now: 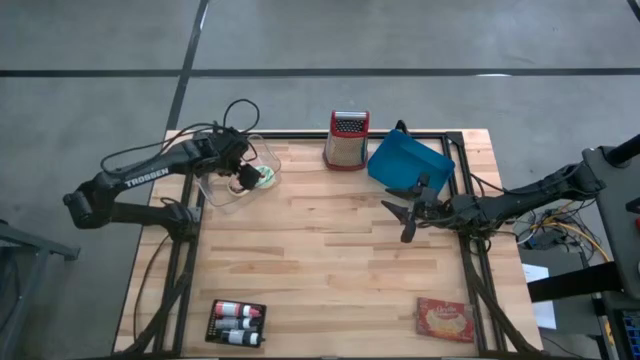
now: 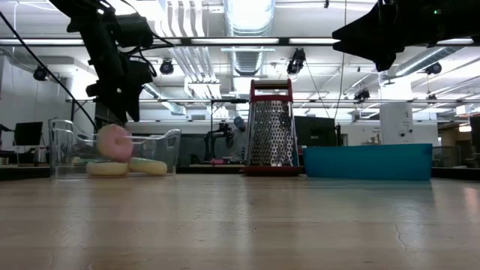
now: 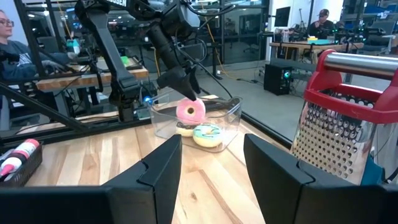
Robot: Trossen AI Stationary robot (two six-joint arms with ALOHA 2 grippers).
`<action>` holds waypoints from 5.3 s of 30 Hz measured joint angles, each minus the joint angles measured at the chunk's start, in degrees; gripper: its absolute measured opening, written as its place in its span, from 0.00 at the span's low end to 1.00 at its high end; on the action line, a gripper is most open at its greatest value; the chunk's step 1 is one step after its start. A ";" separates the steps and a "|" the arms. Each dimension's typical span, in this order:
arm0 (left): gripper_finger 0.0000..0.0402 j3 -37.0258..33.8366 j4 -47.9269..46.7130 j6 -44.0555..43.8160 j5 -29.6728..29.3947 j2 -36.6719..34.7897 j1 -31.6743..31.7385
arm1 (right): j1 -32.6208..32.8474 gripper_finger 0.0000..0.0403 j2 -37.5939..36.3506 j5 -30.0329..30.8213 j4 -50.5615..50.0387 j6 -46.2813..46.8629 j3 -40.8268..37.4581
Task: Pick & Place Food Item
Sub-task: Put the red popcorn bag into the blue bin
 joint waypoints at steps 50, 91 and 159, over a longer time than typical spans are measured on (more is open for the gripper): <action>0.81 0.00 8.30 4.13 0.37 -1.77 -0.09 | 0.02 0.42 0.02 0.00 0.01 0.00 0.00; 0.81 -18.10 62.46 26.75 12.78 -20.82 -25.16 | -0.68 0.41 0.14 -0.68 -0.30 5.35 1.72; 0.81 -22.51 58.59 26.60 11.96 -24.00 -25.16 | 22.40 0.29 51.84 -53.09 -97.39 91.60 59.93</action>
